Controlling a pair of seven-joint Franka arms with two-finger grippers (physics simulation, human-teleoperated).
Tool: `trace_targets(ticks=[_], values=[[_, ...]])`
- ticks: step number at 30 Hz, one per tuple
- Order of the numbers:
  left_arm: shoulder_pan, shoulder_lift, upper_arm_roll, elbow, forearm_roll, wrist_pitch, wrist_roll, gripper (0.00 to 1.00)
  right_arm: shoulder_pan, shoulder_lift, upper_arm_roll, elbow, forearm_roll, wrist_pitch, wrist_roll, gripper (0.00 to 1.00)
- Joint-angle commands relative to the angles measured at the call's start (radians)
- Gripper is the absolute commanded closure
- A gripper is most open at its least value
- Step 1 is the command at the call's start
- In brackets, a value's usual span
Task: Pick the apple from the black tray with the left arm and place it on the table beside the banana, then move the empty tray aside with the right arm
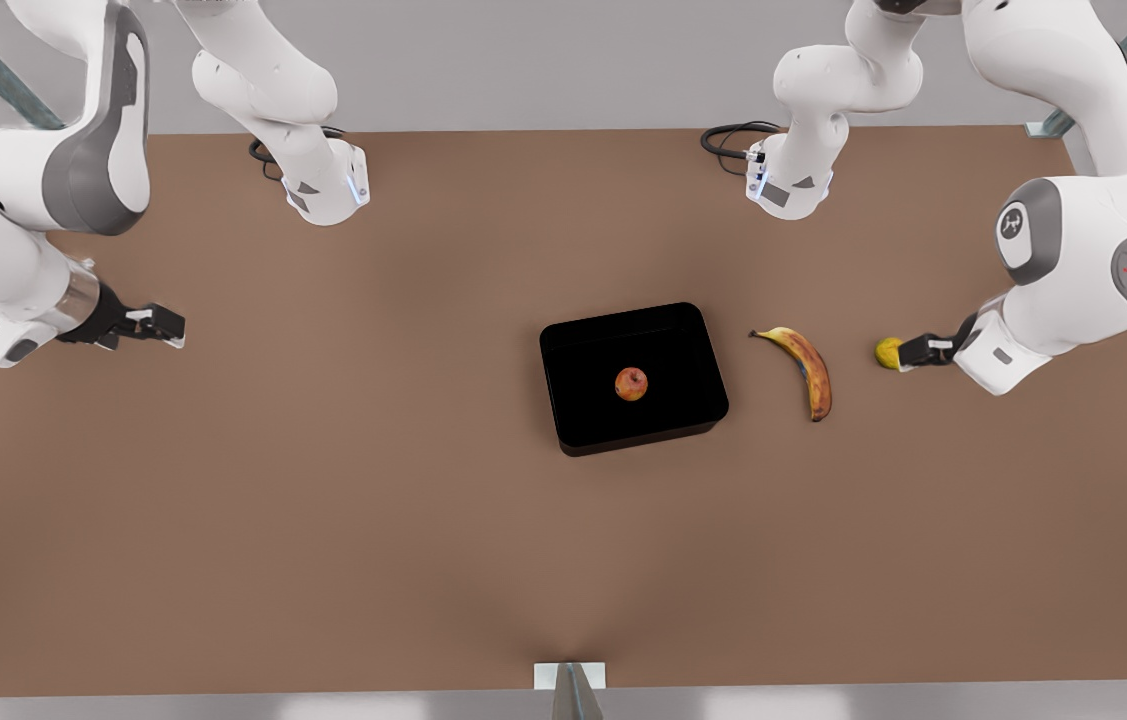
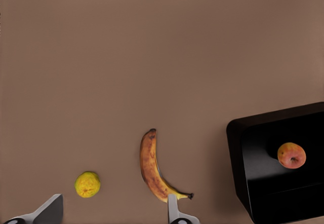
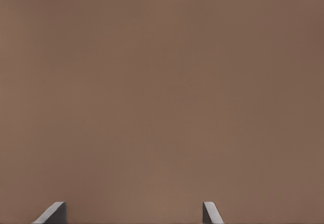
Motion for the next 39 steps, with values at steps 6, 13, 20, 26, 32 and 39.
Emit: trace_targets(ticks=[6,13,20,26,32,39], values=[[-0.061,-0.002,-0.055,0.039,0.025,0.009,-0.081,0.0,0.14,0.022,0.005,0.033,-0.034,0.123,-0.057,0.0],[-0.17,0.051,-0.344,0.033,0.073,0.001,-0.619,0.0,0.135,0.096,0.002,0.102,-0.031,0.123,-0.055,0.0],[-0.261,0.1,-0.345,-0.156,0.008,0.204,-0.98,0.0,0.143,0.094,0.01,0.102,-0.034,0.123,-0.06,0.0],[-0.337,0.165,-0.345,-0.237,0.03,0.365,-1.186,0.0,0.155,0.131,0.018,0.102,-0.031,0.14,-0.045,0.0],[-0.409,0.214,-0.345,-0.292,0.134,0.389,-1.229,0.0,0.155,0.133,0.019,0.102,-0.031,0.14,-0.045,0.0],[-0.412,0.303,-0.342,-0.309,0.248,0.559,-1.225,0.0,0.165,0.133,0.022,0.102,-0.039,0.14,-0.034,0.0]])
